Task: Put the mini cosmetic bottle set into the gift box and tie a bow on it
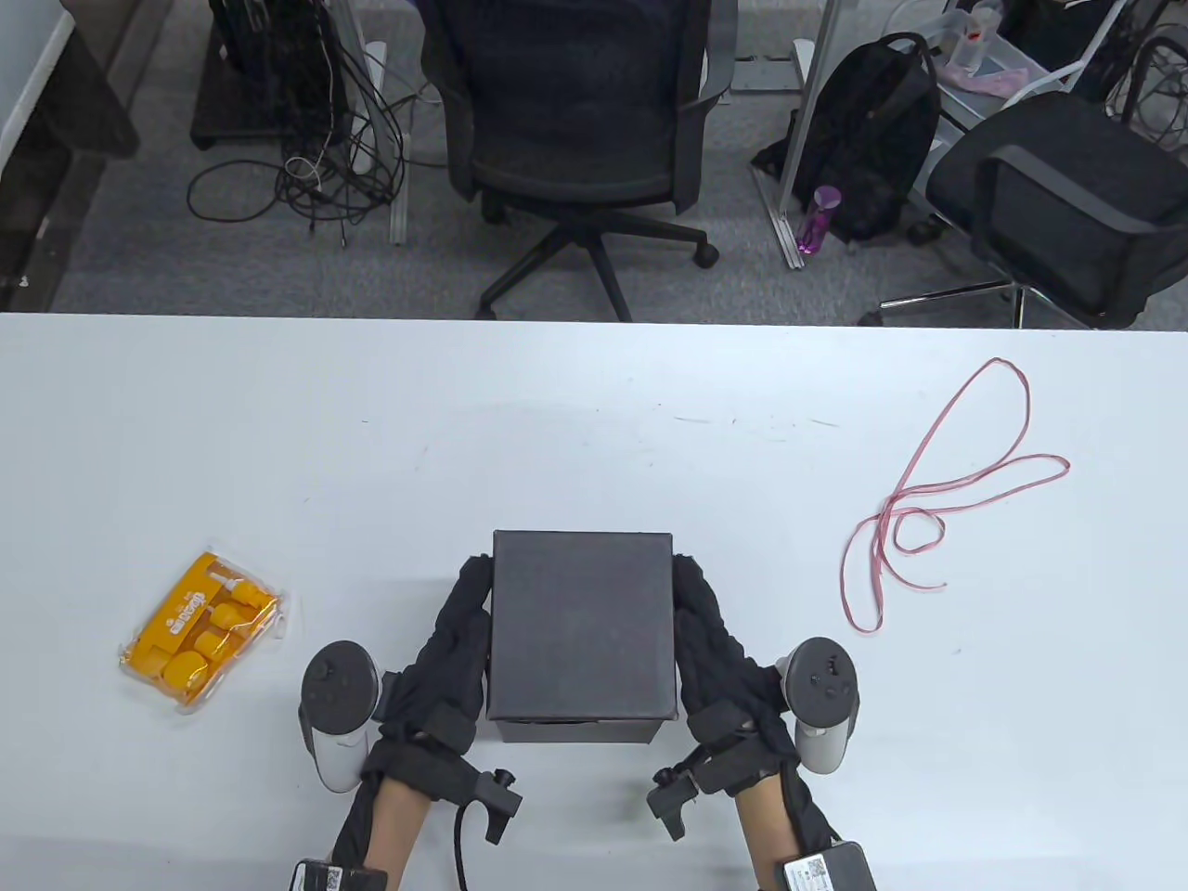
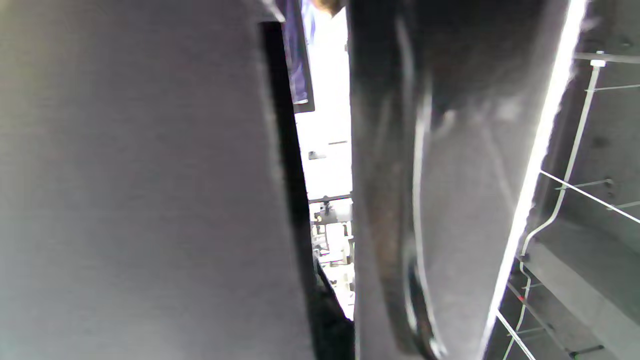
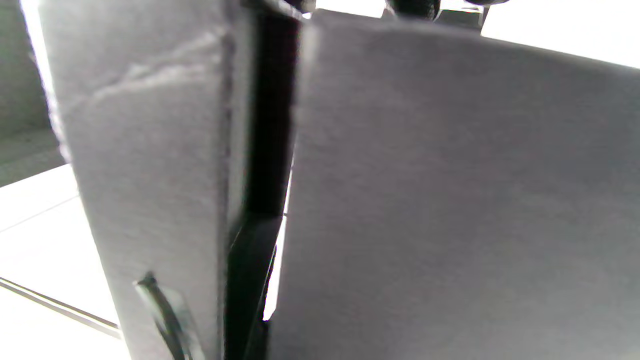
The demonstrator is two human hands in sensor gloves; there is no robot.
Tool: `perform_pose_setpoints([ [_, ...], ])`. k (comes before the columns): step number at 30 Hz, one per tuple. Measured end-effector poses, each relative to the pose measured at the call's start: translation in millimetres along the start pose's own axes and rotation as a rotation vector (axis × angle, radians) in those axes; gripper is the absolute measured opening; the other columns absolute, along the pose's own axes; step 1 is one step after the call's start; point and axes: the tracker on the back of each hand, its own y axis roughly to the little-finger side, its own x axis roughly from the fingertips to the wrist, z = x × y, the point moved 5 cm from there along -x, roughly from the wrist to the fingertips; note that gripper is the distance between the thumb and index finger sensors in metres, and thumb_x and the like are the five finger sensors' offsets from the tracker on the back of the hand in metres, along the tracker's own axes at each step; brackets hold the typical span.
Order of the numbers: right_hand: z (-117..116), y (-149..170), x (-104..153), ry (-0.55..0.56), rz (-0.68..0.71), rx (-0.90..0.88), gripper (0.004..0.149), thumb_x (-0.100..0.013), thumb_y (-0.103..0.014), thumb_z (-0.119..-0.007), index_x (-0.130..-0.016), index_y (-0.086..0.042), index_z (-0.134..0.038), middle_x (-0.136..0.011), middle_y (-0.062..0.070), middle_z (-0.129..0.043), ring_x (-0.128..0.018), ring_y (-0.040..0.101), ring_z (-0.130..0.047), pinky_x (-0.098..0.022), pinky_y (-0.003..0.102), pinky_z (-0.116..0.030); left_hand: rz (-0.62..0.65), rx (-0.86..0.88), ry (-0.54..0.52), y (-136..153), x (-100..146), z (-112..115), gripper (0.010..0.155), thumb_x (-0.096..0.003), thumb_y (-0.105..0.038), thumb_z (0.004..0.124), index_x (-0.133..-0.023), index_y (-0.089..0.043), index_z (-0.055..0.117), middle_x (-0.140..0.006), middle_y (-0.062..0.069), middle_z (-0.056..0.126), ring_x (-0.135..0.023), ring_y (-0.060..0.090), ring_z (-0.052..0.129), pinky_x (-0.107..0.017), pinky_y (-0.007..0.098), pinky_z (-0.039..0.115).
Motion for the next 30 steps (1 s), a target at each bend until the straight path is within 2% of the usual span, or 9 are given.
perform_pose_setpoints([
  [3,4,-17,2,0.031,0.057,0.04,0.059,-0.064,-0.03,-0.043,-0.116,-0.005,-0.032,-0.108,0.047,-0.033,-0.087,0.071,-0.035,-0.055,0.083,-0.042,0.067,-0.022,-0.011,-16,2,0,0.056,-0.0641,-0.043,0.046,-0.118,-0.034,0.034,-0.119,0.031,0.032,-0.103,0.069,0.034,-0.067,0.081,0.048],
  [6,9,-30,5,0.052,0.097,0.063,0.063,-0.064,-0.03,-0.045,-0.112,0.01,-0.038,-0.099,0.04,-0.055,-0.079,0.062,-0.055,-0.054,0.068,-0.058,0.127,-0.016,-0.013,-29,4,2,0.056,-0.0638,-0.043,0.045,-0.118,-0.034,0.034,-0.12,0.03,0.034,-0.104,0.067,0.035,-0.068,0.081,0.048],
  [10,12,-33,5,0.024,0.094,-0.037,0.062,-0.064,-0.032,-0.047,-0.107,0.012,-0.051,-0.081,0.024,-0.082,-0.063,0.044,-0.082,-0.043,0.052,-0.075,0.176,-0.016,-0.001,-41,7,5,0.056,-0.0637,-0.044,0.044,-0.118,-0.035,0.032,-0.12,0.03,0.034,-0.105,0.067,0.033,-0.068,0.081,0.047],
  [13,12,-29,4,0.002,0.068,-0.141,0.061,-0.064,-0.034,-0.051,-0.104,0.012,-0.057,-0.072,0.016,-0.089,-0.053,0.036,-0.09,-0.037,0.044,-0.081,0.19,-0.026,-0.009,-43,8,5,0.056,-0.0636,-0.044,0.044,-0.118,-0.036,0.032,-0.12,0.03,0.035,-0.105,0.067,0.034,-0.068,0.081,0.047],
  [17,9,-25,3,-0.042,0.048,-0.235,0.06,-0.064,-0.034,-0.054,-0.104,0.011,-0.058,-0.071,0.015,-0.09,-0.047,0.028,-0.095,-0.032,0.037,-0.086,0.19,-0.014,-0.005,-43,8,4,0.056,-0.0636,-0.044,0.044,-0.118,-0.036,0.032,-0.12,0.029,0.035,-0.106,0.066,0.034,-0.068,0.081,0.046],
  [20,4,-23,1,-0.125,0.053,-0.399,0.06,-0.064,-0.033,-0.055,-0.106,0.011,-0.054,-0.078,0.017,-0.087,-0.054,0.03,-0.095,-0.038,0.039,-0.088,0.188,-0.019,-0.006,-43,8,4,0.056,-0.0636,-0.044,0.044,-0.118,-0.037,0.032,-0.12,0.029,0.036,-0.106,0.065,0.037,-0.068,0.08,0.048],
  [25,-9,-26,0,-0.297,0.111,-0.663,0.063,-0.065,-0.027,-0.054,-0.113,0.01,-0.036,-0.097,0.024,-0.071,-0.076,0.04,-0.086,-0.053,0.051,-0.083,0.196,-0.05,-0.037,-43,8,2,0.056,-0.0636,-0.044,0.046,-0.118,-0.033,0.038,-0.119,0.028,0.042,-0.106,0.061,0.046,-0.069,0.077,0.053],
  [27,-9,-28,0,-0.303,0.127,-0.705,0.063,-0.065,-0.023,-0.054,-0.113,0.012,-0.033,-0.1,0.026,-0.068,-0.08,0.042,-0.083,-0.055,0.057,-0.08,0.195,-0.061,-0.048,-43,8,1,0.058,-0.0636,-0.044,0.046,-0.119,-0.027,0.038,-0.118,0.026,0.045,-0.105,0.06,0.05,-0.069,0.075,0.055],
  [30,-8,-29,-1,-0.298,0.149,-0.72,0.062,-0.063,-0.019,-0.056,-0.112,0.012,-0.034,-0.098,0.023,-0.071,-0.078,0.038,-0.085,-0.057,0.058,-0.08,0.194,-0.08,-0.056,-42,8,1,0.061,-0.0636,-0.044,0.047,-0.119,-0.022,0.037,-0.118,0.025,0.047,-0.105,0.059,0.052,-0.069,0.075,0.056],
])
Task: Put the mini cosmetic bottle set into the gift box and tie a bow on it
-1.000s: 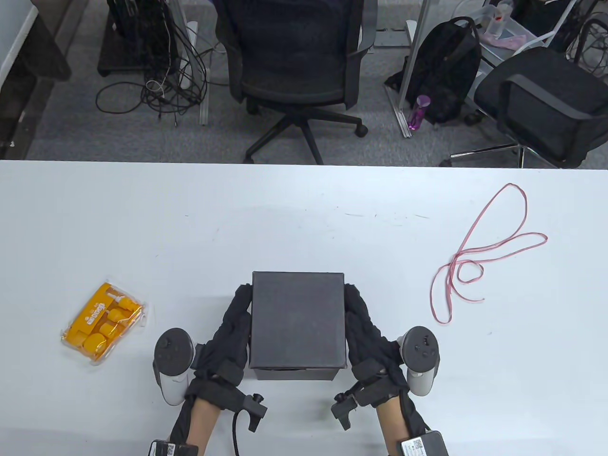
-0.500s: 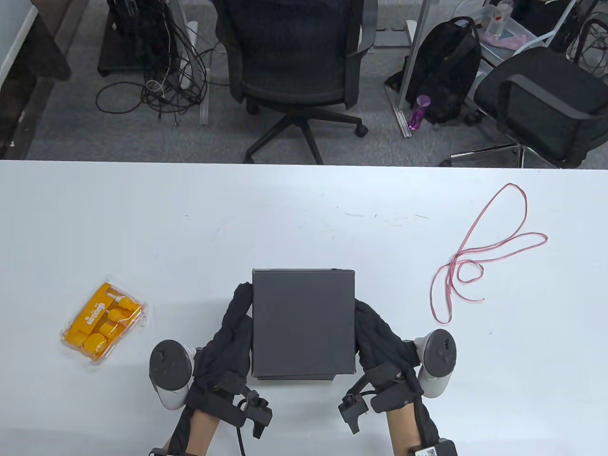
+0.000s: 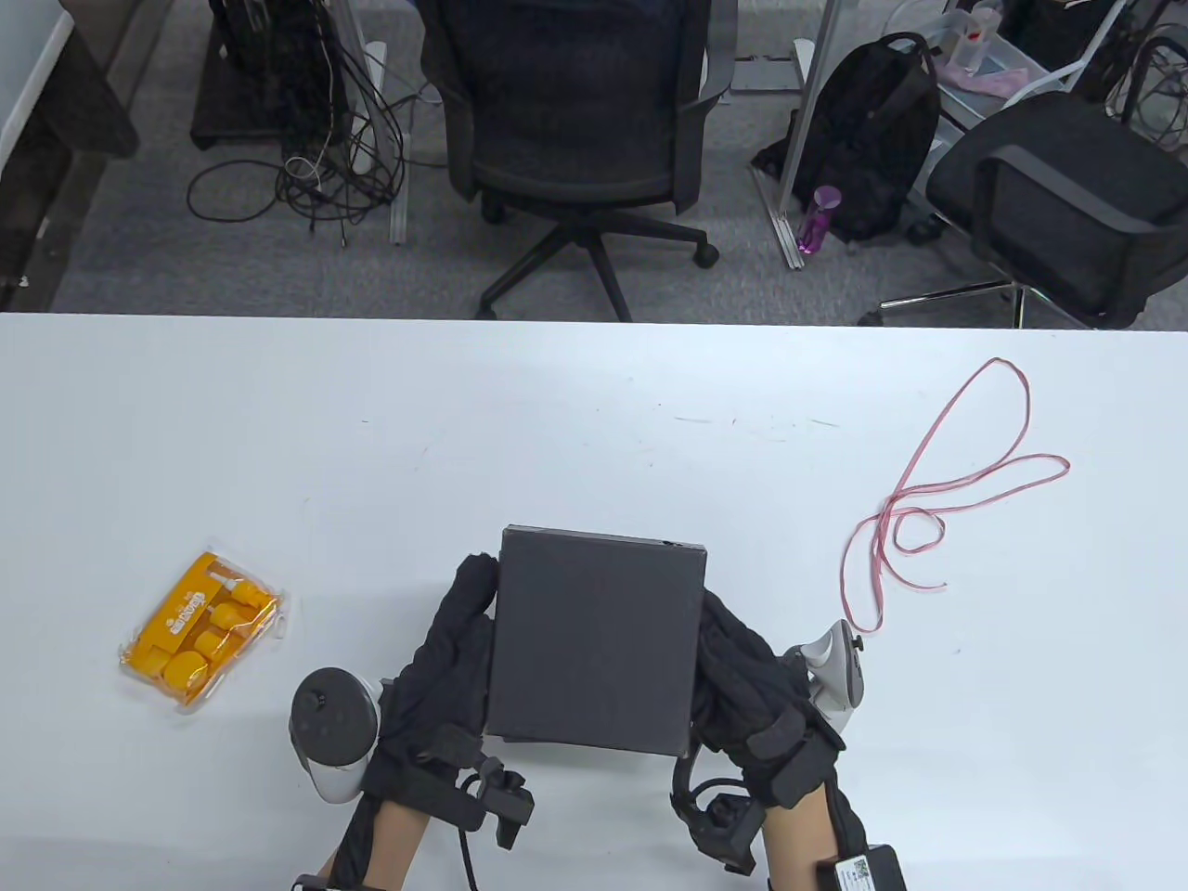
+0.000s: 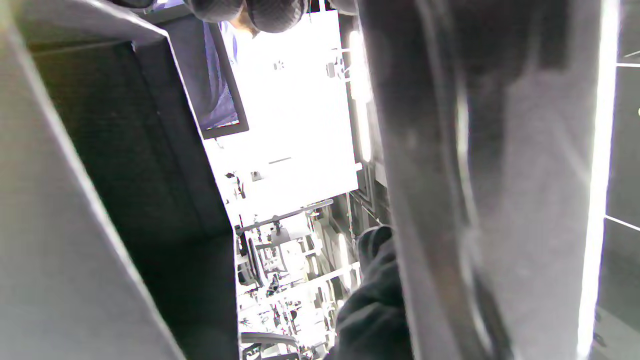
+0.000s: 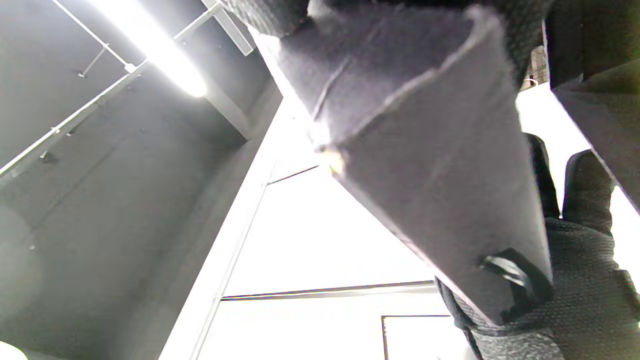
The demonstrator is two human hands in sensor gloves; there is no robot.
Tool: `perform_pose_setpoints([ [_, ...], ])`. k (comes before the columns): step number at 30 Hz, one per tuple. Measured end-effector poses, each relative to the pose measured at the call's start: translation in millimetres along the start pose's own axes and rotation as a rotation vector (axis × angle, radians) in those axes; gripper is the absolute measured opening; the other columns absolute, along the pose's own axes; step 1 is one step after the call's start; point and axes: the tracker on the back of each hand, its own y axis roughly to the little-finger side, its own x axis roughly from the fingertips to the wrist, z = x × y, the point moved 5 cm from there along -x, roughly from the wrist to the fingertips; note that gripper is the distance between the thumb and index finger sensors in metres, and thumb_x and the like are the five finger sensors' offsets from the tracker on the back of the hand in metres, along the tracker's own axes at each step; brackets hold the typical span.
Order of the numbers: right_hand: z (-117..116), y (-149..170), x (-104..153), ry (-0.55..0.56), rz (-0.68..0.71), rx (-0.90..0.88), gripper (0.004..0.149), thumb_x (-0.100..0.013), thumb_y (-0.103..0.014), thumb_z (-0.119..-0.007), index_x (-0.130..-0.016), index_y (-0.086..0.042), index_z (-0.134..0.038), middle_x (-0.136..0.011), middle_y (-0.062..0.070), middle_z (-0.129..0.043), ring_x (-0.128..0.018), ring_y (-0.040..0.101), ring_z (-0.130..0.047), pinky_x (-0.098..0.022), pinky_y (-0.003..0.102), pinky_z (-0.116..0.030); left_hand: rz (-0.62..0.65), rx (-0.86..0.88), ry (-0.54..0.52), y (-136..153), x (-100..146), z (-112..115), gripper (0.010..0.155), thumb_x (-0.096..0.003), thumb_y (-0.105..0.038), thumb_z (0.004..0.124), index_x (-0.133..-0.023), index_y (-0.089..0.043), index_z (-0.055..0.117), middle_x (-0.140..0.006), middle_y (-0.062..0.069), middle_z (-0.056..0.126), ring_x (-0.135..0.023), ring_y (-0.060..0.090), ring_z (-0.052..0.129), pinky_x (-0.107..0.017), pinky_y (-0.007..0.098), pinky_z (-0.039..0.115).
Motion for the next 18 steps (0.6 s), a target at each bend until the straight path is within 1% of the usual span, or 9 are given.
perform_pose_setpoints([
  [3,-1,-1,1,-0.008,0.015,-0.056,0.061,-0.061,-0.015,-0.057,-0.111,0.011,-0.036,-0.092,0.018,-0.073,-0.069,0.032,-0.087,-0.054,0.053,-0.083,-0.003,-0.009,0.0,1,0,0,0.061,-0.0636,-0.045,0.047,-0.119,-0.02,0.038,-0.118,0.025,0.047,-0.105,0.058,0.052,-0.069,0.075,0.056],
  [6,-4,-5,1,-0.031,0.053,-0.076,0.059,-0.06,-0.014,-0.057,-0.112,0.009,-0.038,-0.09,0.018,-0.074,-0.067,0.032,-0.085,-0.05,0.048,-0.085,-0.006,-0.027,0.014,3,-1,2,0.061,-0.0633,-0.045,0.048,-0.119,-0.02,0.04,-0.118,0.024,0.048,-0.105,0.058,0.053,-0.069,0.075,0.056],
  [9,-3,-10,3,-0.032,0.091,-0.055,0.057,-0.059,-0.013,-0.058,-0.111,0.007,-0.044,-0.089,0.018,-0.076,-0.064,0.033,-0.084,-0.047,0.045,-0.086,0.001,-0.079,0.03,4,-2,1,0.062,-0.0631,-0.046,0.05,-0.119,-0.021,0.041,-0.118,0.024,0.047,-0.106,0.058,0.053,-0.069,0.075,0.056],
  [11,-2,-12,5,-0.049,0.103,-0.043,0.056,-0.059,-0.013,-0.058,-0.111,0.004,-0.048,-0.089,0.018,-0.076,-0.065,0.035,-0.083,-0.048,0.047,-0.084,0.005,-0.108,0.019,5,-2,-3,0.063,-0.0627,-0.048,0.051,-0.119,-0.021,0.041,-0.118,0.024,0.047,-0.106,0.057,0.053,-0.069,0.075,0.056],
  [14,0,-23,6,-0.044,0.141,0.03,0.054,-0.059,-0.013,-0.059,-0.111,-0.002,-0.055,-0.089,0.016,-0.078,-0.066,0.035,-0.083,-0.049,0.048,-0.082,-0.018,-0.11,-0.018,12,-3,-12,0.063,-0.0627,-0.049,0.051,-0.119,-0.021,0.042,-0.118,0.023,0.048,-0.106,0.057,0.053,-0.069,0.075,0.056],
  [16,0,-34,8,-0.051,0.164,0.095,0.053,-0.058,-0.013,-0.06,-0.111,-0.005,-0.058,-0.089,0.015,-0.079,-0.067,0.036,-0.082,-0.051,0.051,-0.08,-0.042,-0.1,-0.041,19,-3,-19,0.063,-0.0627,-0.049,0.05,-0.119,-0.02,0.042,-0.118,0.023,0.048,-0.106,0.057,0.053,-0.069,0.075,0.056],
  [18,1,-48,11,-0.036,0.194,0.197,0.052,-0.057,-0.013,-0.062,-0.109,-0.009,-0.061,-0.089,0.014,-0.08,-0.069,0.037,-0.082,-0.052,0.053,-0.078,-0.062,-0.103,-0.067,26,-3,-25,0.063,-0.0626,-0.049,0.05,-0.118,-0.02,0.042,-0.118,0.023,0.048,-0.106,0.057,0.054,-0.069,0.075,0.056],
])
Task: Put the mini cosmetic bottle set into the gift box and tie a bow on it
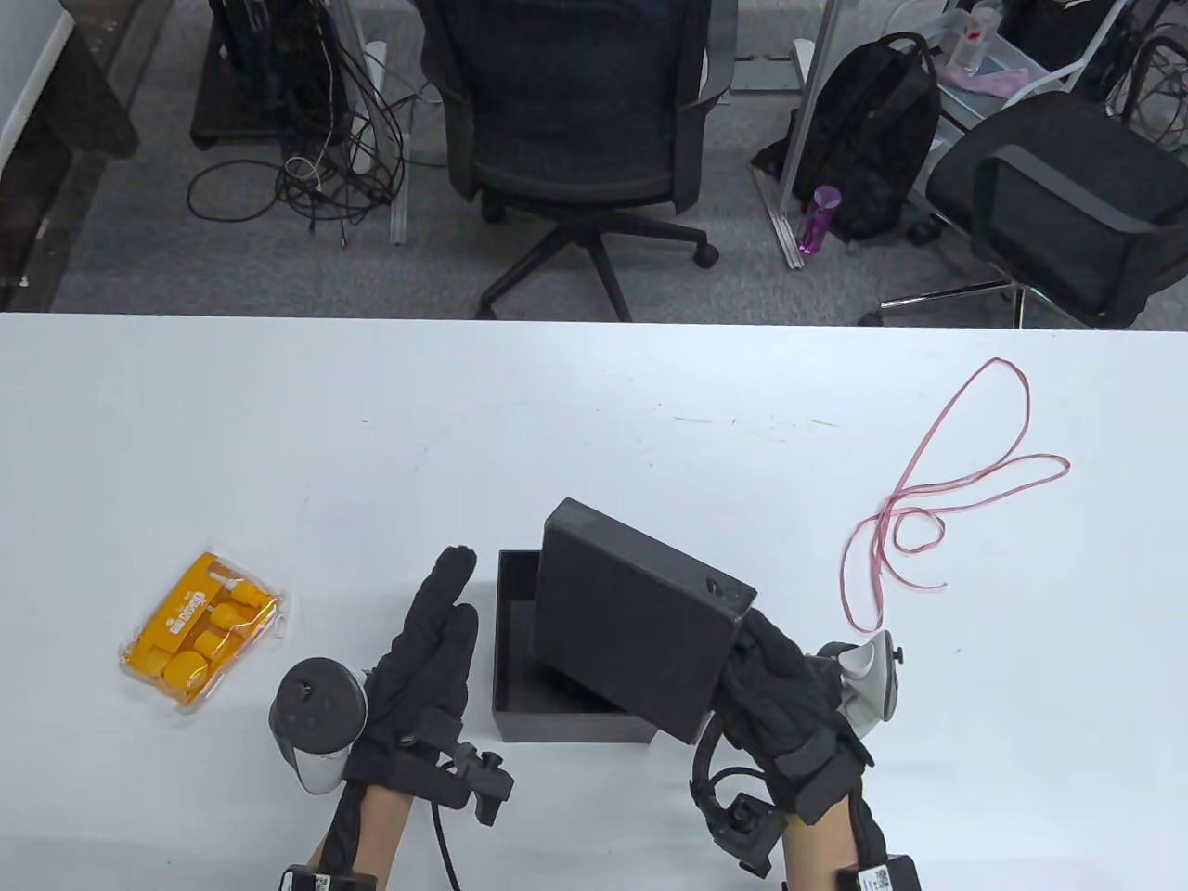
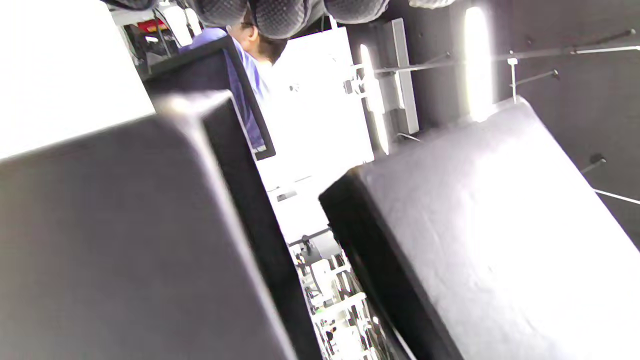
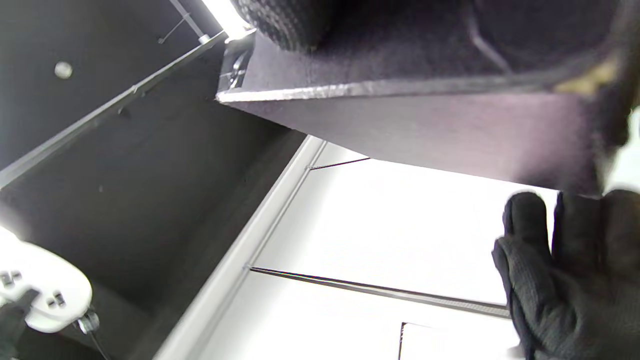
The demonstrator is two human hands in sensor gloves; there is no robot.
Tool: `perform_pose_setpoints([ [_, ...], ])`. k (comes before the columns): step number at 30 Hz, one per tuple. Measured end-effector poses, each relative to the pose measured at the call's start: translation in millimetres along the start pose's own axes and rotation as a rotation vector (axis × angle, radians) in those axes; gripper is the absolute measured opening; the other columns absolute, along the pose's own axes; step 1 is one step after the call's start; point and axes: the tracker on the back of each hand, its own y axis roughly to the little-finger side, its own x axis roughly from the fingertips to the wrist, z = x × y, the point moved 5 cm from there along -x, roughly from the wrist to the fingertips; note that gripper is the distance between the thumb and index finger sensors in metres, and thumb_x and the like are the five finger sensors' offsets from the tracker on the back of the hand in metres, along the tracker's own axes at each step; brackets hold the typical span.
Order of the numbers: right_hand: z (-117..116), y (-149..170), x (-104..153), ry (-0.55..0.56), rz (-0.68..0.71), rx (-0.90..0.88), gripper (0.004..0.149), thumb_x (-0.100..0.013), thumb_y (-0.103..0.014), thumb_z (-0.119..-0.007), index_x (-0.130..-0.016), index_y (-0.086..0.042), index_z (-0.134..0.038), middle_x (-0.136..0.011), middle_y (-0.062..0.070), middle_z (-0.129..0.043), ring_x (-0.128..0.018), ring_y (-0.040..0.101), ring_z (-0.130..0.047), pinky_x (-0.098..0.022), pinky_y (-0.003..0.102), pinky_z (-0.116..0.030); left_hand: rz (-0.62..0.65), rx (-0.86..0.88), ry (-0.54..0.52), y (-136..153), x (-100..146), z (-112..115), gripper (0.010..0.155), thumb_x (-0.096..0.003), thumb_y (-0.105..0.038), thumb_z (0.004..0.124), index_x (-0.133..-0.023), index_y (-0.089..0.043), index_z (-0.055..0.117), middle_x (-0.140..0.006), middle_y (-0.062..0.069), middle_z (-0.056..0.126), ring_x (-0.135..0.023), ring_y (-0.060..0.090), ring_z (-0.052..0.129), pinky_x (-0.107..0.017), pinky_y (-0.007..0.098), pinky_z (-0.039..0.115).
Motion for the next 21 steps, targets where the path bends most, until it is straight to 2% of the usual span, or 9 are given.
perform_pose_setpoints([
  [3,7,-20,1,0.026,0.027,0.18,0.05,-0.057,-0.013,-0.063,-0.107,-0.016,-0.066,-0.091,0.011,-0.079,-0.075,0.039,-0.078,-0.059,0.062,-0.071,-0.029,-0.029,-0.025,11,-1,-7,0.063,-0.0625,-0.049,0.05,-0.118,-0.02,0.043,-0.118,0.023,0.049,-0.106,0.057,0.054,-0.069,0.075,0.057],
  [6,16,-35,0,0.081,0.018,0.368,0.049,-0.056,-0.011,-0.065,-0.104,-0.017,-0.07,-0.091,0.012,-0.079,-0.077,0.042,-0.077,-0.06,0.067,-0.067,-0.067,-0.05,-0.049,23,-1,-14,0.063,-0.0625,-0.049,0.05,-0.118,-0.02,0.043,-0.118,0.023,0.049,-0.106,0.057,0.054,-0.069,0.075,0.057],
  [7,20,-38,0,0.103,0.002,0.486,0.049,-0.055,-0.01,-0.065,-0.103,-0.017,-0.071,-0.092,0.012,-0.079,-0.077,0.042,-0.076,-0.061,0.068,-0.066,-0.082,-0.052,-0.058,28,-1,-16,0.063,-0.0625,-0.049,0.05,-0.118,-0.02,0.043,-0.118,0.023,0.049,-0.106,0.057,0.054,-0.069,0.075,0.057],
  [10,33,-38,3,0.189,-0.049,0.793,0.048,-0.054,-0.01,-0.066,-0.101,-0.018,-0.073,-0.091,0.012,-0.08,-0.077,0.042,-0.077,-0.061,0.07,-0.065,-0.115,-0.05,-0.069,38,0,-20,0.063,-0.0626,-0.048,0.05,-0.118,-0.02,0.044,-0.118,0.023,0.049,-0.106,0.057,0.054,-0.069,0.075,0.057],
  [13,49,-22,9,0.247,-0.152,1.093,0.048,-0.053,-0.009,-0.067,-0.099,-0.017,-0.075,-0.089,0.012,-0.081,-0.076,0.042,-0.078,-0.06,0.07,-0.065,-0.138,-0.047,-0.075,45,0,-22,0.063,-0.0625,-0.048,0.051,-0.118,-0.019,0.044,-0.118,0.023,0.049,-0.105,0.057,0.054,-0.069,0.075,0.057],
  [15,57,-5,13,0.226,-0.228,1.242,0.047,-0.052,-0.009,-0.068,-0.098,-0.017,-0.076,-0.088,0.012,-0.082,-0.076,0.041,-0.079,-0.06,0.07,-0.065,-0.144,-0.049,-0.073,47,0,-22,0.063,-0.0625,-0.048,0.05,-0.118,-0.019,0.044,-0.118,0.023,0.049,-0.105,0.057,0.054,-0.069,0.075,0.057],
  [21,63,46,17,0.027,-0.426,1.571,0.047,-0.05,-0.01,-0.07,-0.095,-0.019,-0.079,-0.086,0.011,-0.084,-0.074,0.04,-0.081,-0.061,0.067,-0.066,-0.153,-0.065,-0.056,50,-1,-18,0.063,-0.0624,-0.049,0.05,-0.118,-0.019,0.044,-0.118,0.023,0.048,-0.105,0.057,0.054,-0.069,0.075,0.057],
])
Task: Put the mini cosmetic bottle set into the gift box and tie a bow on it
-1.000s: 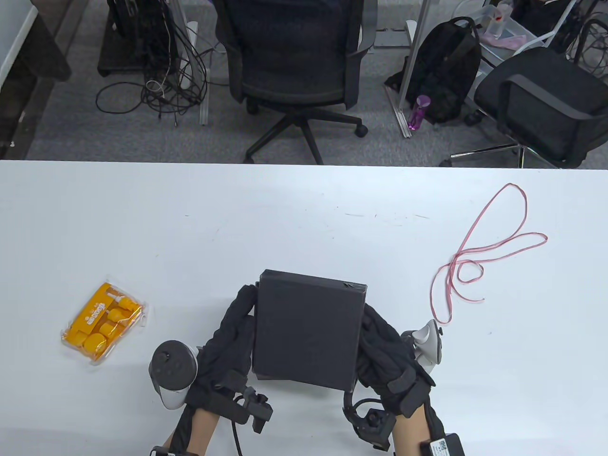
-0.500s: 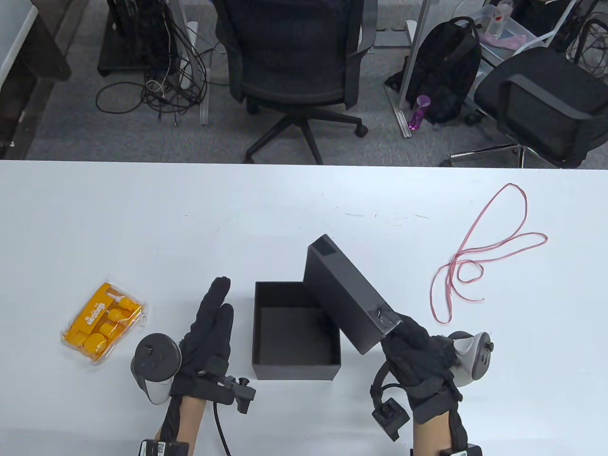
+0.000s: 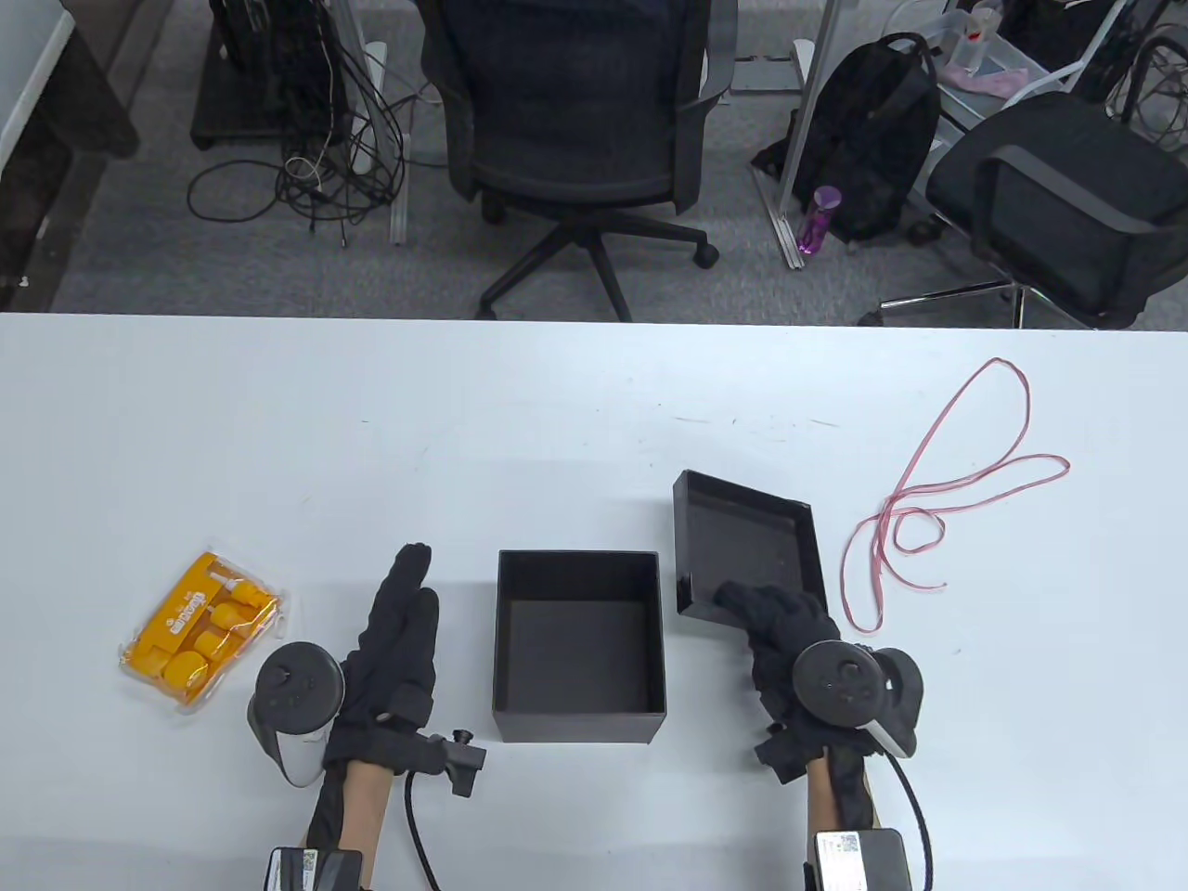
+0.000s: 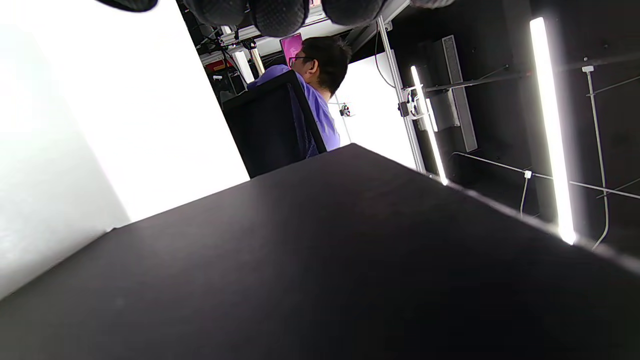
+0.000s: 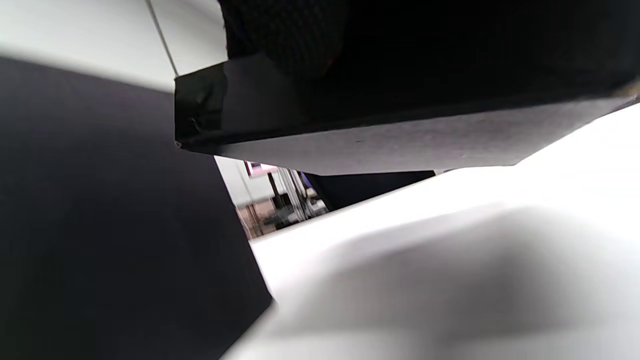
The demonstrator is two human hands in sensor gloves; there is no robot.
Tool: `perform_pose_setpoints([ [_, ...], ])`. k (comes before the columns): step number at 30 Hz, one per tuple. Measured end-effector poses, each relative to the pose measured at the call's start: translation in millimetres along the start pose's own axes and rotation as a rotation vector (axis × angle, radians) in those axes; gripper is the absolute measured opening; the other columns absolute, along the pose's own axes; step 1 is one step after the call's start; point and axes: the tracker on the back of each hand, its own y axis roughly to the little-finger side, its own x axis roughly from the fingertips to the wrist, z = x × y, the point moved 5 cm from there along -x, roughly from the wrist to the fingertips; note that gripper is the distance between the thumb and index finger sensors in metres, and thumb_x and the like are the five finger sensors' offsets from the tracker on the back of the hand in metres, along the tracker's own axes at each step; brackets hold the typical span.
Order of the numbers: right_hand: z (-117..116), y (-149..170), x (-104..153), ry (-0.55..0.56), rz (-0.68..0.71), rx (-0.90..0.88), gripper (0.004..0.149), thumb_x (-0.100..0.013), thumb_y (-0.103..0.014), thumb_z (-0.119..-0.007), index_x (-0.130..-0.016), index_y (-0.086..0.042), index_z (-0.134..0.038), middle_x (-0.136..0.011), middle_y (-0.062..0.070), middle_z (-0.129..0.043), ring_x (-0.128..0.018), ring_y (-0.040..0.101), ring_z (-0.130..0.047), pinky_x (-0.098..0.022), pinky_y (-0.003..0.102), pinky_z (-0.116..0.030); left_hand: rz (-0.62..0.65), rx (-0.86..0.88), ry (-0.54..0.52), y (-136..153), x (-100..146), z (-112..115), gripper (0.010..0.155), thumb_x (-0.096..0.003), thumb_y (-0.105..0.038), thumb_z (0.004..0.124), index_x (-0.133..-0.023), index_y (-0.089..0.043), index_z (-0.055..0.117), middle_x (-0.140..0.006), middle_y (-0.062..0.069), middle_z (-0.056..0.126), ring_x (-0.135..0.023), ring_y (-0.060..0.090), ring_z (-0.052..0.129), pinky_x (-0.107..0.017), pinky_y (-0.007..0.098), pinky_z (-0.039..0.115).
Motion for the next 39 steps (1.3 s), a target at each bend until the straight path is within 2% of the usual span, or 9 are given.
perform_pose_setpoints([
  [5,-25,-9,-4,-0.094,0.048,0.213,0.047,-0.049,-0.011,-0.071,-0.093,-0.022,-0.08,-0.086,0.008,-0.085,-0.075,0.037,-0.082,-0.062,0.065,-0.066,-0.005,-0.017,0.01,1,0,2,0.063,-0.0625,-0.049,0.05,-0.118,-0.019,0.044,-0.118,0.024,0.048,-0.105,0.057,0.054,-0.069,0.075,0.057],
  [7,-33,-13,-5,-0.126,0.065,0.246,0.046,-0.049,-0.011,-0.072,-0.093,-0.023,-0.081,-0.086,0.007,-0.086,-0.075,0.037,-0.082,-0.063,0.064,-0.067,-0.007,-0.022,0.011,1,0,3,0.063,-0.0624,-0.049,0.051,-0.118,-0.019,0.044,-0.118,0.024,0.048,-0.106,0.057,0.053,-0.069,0.075,0.057],
  [15,-53,-15,-4,-0.223,0.059,0.261,0.045,-0.049,-0.011,-0.074,-0.092,-0.024,-0.081,-0.087,0.005,-0.088,-0.079,0.035,-0.084,-0.065,0.062,-0.066,-0.023,-0.038,0.021,3,0,4,0.063,-0.0625,-0.049,0.05,-0.118,-0.019,0.044,-0.118,0.024,0.047,-0.105,0.058,0.053,-0.069,0.075,0.056],
  [18,-55,-13,-4,-0.266,0.057,0.254,0.047,-0.049,-0.01,-0.075,-0.095,-0.022,-0.08,-0.091,0.007,-0.085,-0.084,0.037,-0.081,-0.065,0.064,-0.065,-0.026,-0.044,0.025,3,0,4,0.064,-0.0623,-0.049,0.05,-0.118,-0.019,0.044,-0.118,0.024,0.047,-0.105,0.058,0.052,-0.069,0.075,0.056],
  [21,-44,-12,-3,-0.207,0.042,0.202,0.05,-0.05,-0.012,-0.076,-0.1,-0.017,-0.075,-0.095,0.012,-0.081,-0.086,0.042,-0.077,-0.062,0.067,-0.065,-0.027,-0.048,0.027,4,0,4,0.064,-0.0625,-0.049,0.05,-0.118,-0.019,0.044,-0.118,0.025,0.047,-0.106,0.058,0.052,-0.069,0.075,0.056],
  [26,-29,-9,2,-0.101,0.021,0.14,0.05,-0.052,-0.018,-0.075,-0.101,-0.011,-0.074,-0.095,0.018,-0.079,-0.085,0.046,-0.076,-0.06,0.068,-0.066,-0.031,-0.061,0.031,4,-1,4,0.064,-0.0623,-0.049,0.051,-0.118,-0.019,0.044,-0.118,0.025,0.047,-0.106,0.058,0.052,-0.069,0.075,0.056],
  [31,-14,-17,6,-0.007,0.06,0.11,0.06,-0.053,-0.023,-0.075,-0.108,-0.005,-0.059,-0.101,0.022,-0.07,-0.087,0.048,-0.071,-0.06,0.069,-0.064,-0.025,-0.125,0.021,4,-2,-2,0.065,-0.0623,-0.049,0.052,-0.119,-0.019,0.042,-0.119,0.025,0.045,-0.106,0.059,0.051,-0.069,0.076,0.055],
  [35,-6,-26,9,0.028,0.096,0.136,0.061,-0.053,-0.024,-0.075,-0.109,-0.005,-0.057,-0.103,0.023,-0.068,-0.088,0.049,-0.07,-0.06,0.07,-0.064,-0.019,-0.313,-0.008,1,-6,-20,0.067,-0.0618,-0.05,0.054,-0.12,-0.02,0.039,-0.12,0.026,0.04,-0.107,0.06,0.047,-0.07,0.077,0.053],
  [39,-3,-31,10,0.034,0.126,0.168,0.061,-0.053,-0.025,-0.075,-0.109,-0.006,-0.058,-0.103,0.022,-0.069,-0.089,0.049,-0.071,-0.06,0.07,-0.064,-0.074,-0.745,-0.043,9,-13,-47,0.071,-0.0603,-0.052,0.058,-0.12,-0.022,0.035,-0.121,0.026,0.035,-0.108,0.06,0.042,-0.07,0.077,0.053],
])
